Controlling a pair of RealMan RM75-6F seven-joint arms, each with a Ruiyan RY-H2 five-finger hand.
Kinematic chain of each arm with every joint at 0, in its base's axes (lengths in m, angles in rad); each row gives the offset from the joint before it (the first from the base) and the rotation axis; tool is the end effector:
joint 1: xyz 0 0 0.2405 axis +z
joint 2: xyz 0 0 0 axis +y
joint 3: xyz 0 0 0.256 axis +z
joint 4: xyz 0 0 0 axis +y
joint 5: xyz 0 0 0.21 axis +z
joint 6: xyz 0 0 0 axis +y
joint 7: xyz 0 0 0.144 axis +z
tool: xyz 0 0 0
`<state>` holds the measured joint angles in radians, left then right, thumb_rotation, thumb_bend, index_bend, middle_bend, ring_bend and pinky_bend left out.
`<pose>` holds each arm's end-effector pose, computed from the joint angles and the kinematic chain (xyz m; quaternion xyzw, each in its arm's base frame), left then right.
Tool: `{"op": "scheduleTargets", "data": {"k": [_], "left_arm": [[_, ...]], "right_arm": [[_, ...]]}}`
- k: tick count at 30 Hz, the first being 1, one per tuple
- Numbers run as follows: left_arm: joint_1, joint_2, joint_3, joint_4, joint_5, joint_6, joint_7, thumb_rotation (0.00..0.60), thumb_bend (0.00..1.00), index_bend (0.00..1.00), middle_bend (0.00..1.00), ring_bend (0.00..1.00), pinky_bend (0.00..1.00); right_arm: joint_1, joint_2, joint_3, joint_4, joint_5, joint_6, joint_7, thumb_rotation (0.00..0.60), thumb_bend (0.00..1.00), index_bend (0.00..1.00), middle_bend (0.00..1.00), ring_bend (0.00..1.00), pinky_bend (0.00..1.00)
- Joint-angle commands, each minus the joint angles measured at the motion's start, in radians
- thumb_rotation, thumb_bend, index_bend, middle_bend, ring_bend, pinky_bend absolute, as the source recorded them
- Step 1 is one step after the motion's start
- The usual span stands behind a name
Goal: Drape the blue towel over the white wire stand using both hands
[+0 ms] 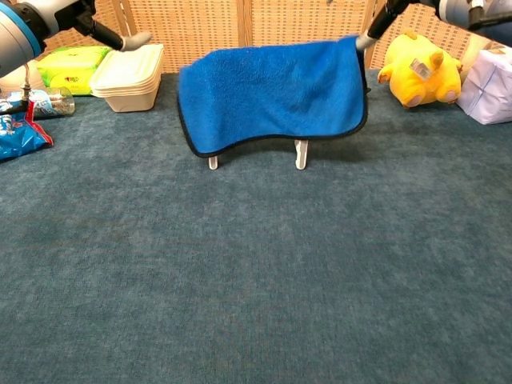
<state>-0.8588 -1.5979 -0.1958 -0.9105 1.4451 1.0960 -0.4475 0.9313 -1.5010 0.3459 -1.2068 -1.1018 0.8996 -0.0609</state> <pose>-0.1578 0.4356 0.0494 -0.6675 -0.3423 -0.5401 0.3816 -0.1059 -0.4497 0.0575 0.6699 -0.3569 0.4730 0.4473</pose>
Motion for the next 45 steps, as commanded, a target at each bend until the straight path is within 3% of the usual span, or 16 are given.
{"op": "scheduleTargets", "data": {"k": [1,7,15,23,33,37,45], "left_arm": [[-0.001,0.044,0.028,-0.027,0.004,-0.046,0.107,0.600,0.42,0.00,0.00,0.00,0.00],[0.013,0.081,0.027,-0.071,-0.010,-0.040,0.224,0.600,0.38,0.00,0.00,0.00,0.00],[0.046,0.125,0.007,-0.123,-0.029,0.003,0.220,0.600,0.38,0.00,0.00,0.00,0.00],[0.110,0.205,-0.001,-0.227,-0.056,0.054,0.248,0.600,0.38,0.01,0.00,0.00,0.00],[0.230,0.401,0.026,-0.516,-0.123,0.080,0.350,0.600,0.38,0.08,0.00,0.00,0.00],[0.341,0.520,0.079,-0.691,-0.133,0.147,0.384,0.600,0.38,0.08,0.00,0.00,0.00],[0.476,0.600,0.141,-0.833,-0.116,0.257,0.407,0.600,0.38,0.12,0.00,0.00,0.00]], "right_arm": [[0.006,0.013,-0.037,0.015,-0.029,-0.009,-0.062,0.600,0.08,0.07,0.06,0.00,0.00],[0.008,0.023,-0.087,0.043,-0.114,0.027,-0.138,0.600,0.03,0.00,0.03,0.00,0.00],[-0.013,0.084,-0.120,0.017,-0.185,0.065,-0.182,0.600,0.01,0.00,0.03,0.00,0.00],[-0.052,0.140,-0.121,-0.041,-0.177,0.092,-0.185,0.600,0.01,0.00,0.03,0.00,0.00],[-0.124,0.189,-0.116,-0.101,-0.175,0.161,-0.123,0.600,0.00,0.00,0.03,0.00,0.00],[-0.191,0.222,-0.136,-0.130,-0.201,0.228,-0.058,0.600,0.00,0.00,0.03,0.00,0.00],[-0.273,0.243,-0.138,-0.166,-0.198,0.297,0.051,0.600,0.00,0.03,0.03,0.00,0.00]]}}
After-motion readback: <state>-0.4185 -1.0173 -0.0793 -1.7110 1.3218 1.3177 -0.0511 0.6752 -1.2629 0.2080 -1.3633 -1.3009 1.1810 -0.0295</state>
